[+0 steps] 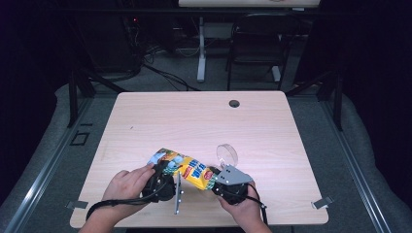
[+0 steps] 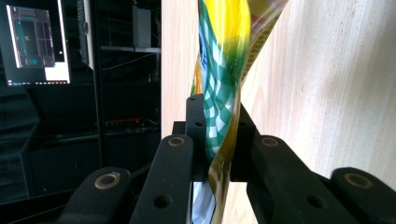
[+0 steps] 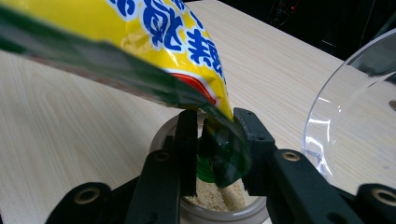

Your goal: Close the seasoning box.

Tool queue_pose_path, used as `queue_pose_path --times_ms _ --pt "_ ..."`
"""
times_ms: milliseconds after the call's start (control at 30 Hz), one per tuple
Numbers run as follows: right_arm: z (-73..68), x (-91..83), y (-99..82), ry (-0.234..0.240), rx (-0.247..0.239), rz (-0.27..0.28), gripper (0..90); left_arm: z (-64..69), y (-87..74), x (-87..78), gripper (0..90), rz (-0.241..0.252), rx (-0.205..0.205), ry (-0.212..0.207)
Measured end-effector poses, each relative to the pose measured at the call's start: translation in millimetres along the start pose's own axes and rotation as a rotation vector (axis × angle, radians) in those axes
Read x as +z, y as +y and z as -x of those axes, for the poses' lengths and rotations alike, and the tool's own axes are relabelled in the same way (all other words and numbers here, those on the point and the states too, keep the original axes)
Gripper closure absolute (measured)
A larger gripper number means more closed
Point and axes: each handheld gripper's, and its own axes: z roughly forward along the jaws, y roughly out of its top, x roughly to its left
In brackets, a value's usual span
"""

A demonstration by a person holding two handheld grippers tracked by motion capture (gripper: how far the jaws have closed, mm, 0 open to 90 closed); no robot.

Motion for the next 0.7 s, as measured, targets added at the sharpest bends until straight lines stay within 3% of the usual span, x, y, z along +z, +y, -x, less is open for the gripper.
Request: queue_pose_path --times_ms 167,267,500,667,700 --pt "0.3 -0.4 0.8 -0.001 0.001 0.005 71.8 1.3 -3.5 1.6 82.7 0.008 -0.039 -0.015" --pt "0.9 -0.6 1.6 -0.006 0.002 0.013 71.9 3.6 -7.4 4.8 82.6 0.021 -0.087 -0.032" --pt "0.5 -0.5 3.3 -0.004 -0.001 0.020 71.9 8.8 -12.8 9.3 82.5 0.025 -0.138 -0.056" --pt "0.3 -0.3 5.3 -0.004 -0.006 0.031 71.8 14.6 -19.1 15.3 82.2 0.049 -0.217 -0.082" --pt "0.4 -0.1 5.5 -0.003 -0.006 0.035 71.8 14.6 -19.1 15.3 82.2 0.049 -0.217 -0.082"
